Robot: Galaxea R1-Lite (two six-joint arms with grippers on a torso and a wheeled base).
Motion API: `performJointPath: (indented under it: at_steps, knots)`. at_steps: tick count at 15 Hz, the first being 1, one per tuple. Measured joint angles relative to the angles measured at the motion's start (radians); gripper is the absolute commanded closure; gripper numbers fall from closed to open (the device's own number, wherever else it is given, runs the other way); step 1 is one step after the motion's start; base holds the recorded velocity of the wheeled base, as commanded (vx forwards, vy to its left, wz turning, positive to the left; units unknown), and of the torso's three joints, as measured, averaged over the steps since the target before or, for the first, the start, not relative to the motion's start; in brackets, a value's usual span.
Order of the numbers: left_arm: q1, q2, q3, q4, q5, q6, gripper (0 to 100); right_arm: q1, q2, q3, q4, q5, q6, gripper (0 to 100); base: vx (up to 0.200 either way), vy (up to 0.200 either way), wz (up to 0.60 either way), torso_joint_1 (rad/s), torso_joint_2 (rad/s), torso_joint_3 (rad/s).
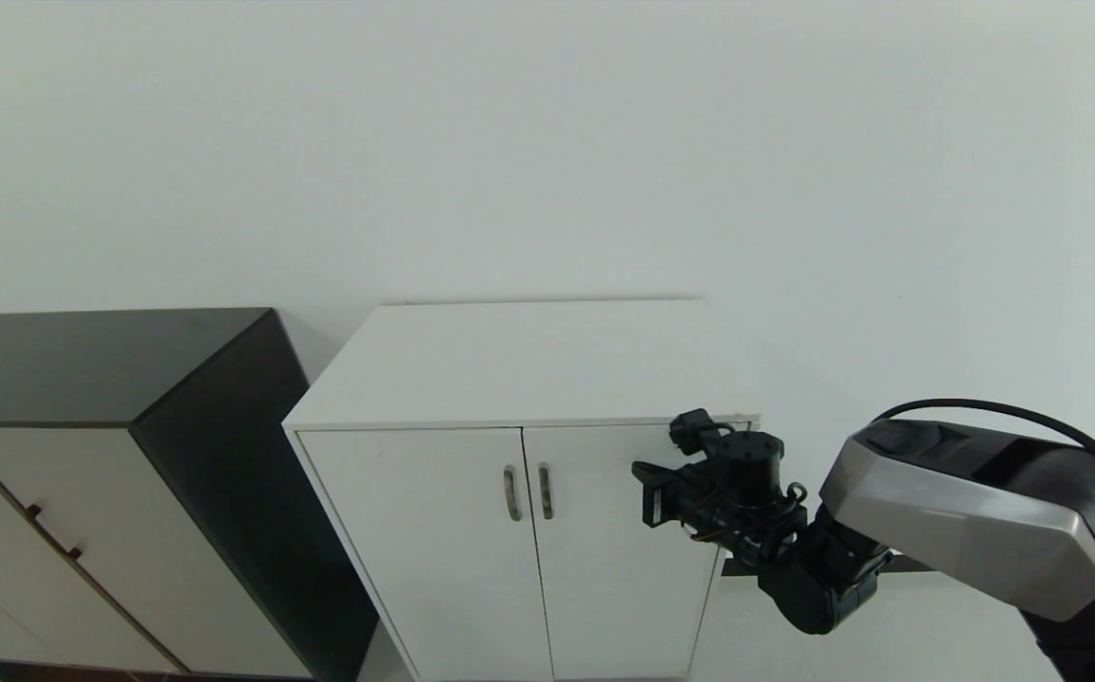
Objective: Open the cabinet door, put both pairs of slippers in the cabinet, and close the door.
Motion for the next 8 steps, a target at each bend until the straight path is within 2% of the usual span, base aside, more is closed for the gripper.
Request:
performJointPath:
  at_steps: [8]
  knots:
    - [0.0, 0.0, 0.0, 0.0, 0.0, 0.0, 100, -0.009, 0.006, -0.015, 0.0, 0.0, 0.001, 100, 0.0, 0.0, 0.0, 0.0, 0.0, 0.0]
